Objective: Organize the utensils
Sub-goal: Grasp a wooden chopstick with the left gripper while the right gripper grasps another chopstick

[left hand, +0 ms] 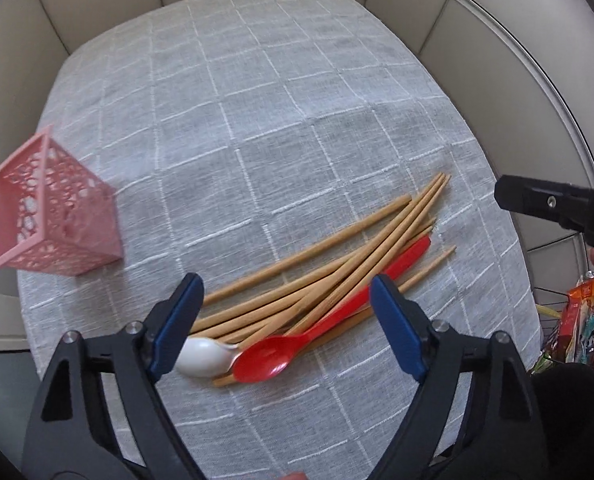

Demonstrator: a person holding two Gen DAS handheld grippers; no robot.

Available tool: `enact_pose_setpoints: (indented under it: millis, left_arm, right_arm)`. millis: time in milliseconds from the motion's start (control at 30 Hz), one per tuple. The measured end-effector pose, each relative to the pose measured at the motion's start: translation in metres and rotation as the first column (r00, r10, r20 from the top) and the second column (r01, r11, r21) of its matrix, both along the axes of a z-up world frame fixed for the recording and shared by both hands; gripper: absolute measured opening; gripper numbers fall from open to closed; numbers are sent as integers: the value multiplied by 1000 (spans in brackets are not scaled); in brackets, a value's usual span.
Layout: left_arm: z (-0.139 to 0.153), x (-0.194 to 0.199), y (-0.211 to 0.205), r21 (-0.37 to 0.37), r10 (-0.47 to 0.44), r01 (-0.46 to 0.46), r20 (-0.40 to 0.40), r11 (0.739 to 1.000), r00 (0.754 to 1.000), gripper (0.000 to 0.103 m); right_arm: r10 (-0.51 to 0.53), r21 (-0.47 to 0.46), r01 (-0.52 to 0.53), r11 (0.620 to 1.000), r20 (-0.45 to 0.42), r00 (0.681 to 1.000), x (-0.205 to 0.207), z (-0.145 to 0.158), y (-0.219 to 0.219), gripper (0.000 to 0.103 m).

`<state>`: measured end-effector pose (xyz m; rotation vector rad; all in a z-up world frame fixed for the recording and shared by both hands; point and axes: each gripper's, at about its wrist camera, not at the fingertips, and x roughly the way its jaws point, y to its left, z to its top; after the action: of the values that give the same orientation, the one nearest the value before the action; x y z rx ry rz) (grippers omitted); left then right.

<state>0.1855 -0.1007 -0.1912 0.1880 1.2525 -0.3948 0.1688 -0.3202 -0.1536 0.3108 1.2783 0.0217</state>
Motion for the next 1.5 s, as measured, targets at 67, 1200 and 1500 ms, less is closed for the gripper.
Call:
enact_pose_setpoints:
  millis: [67, 1200, 1500]
  left_arm:
    - [-10, 8, -9, -6, -29, 29, -16, 1000, 999, 76]
    - [-40, 55, -33, -78, 1, -1, 6, 997, 1000, 30]
    - [-46, 74, -23, -14, 111, -110, 57, 994, 992, 10]
  right_arm:
    - [-3, 21, 3, 1000, -10, 1000, 8, -5, 0, 93]
    - [-104, 249, 150, 957, -189, 976, 48, -80, -32, 46]
    - [-138, 306, 182, 934, -161, 977, 64, -80, -28, 38]
